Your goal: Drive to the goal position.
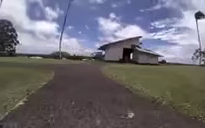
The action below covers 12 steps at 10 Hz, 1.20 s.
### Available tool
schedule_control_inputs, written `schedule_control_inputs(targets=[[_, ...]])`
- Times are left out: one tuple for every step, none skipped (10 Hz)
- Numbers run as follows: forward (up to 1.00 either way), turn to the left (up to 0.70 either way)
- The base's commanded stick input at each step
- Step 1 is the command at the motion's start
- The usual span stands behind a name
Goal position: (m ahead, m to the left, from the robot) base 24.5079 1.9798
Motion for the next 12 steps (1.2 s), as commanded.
schedule_control_inputs(targets=[[0.7,0.0],[0.7,0.01],[0.7,0.01],[0.7,-0.03],[0.7,-0.21],[0.7,-0.28],[0.7,-0.15],[0.7,0.0],[0.7,0.0],[0.7,0.0],[0.7,0.0],[0.7,0.0]])
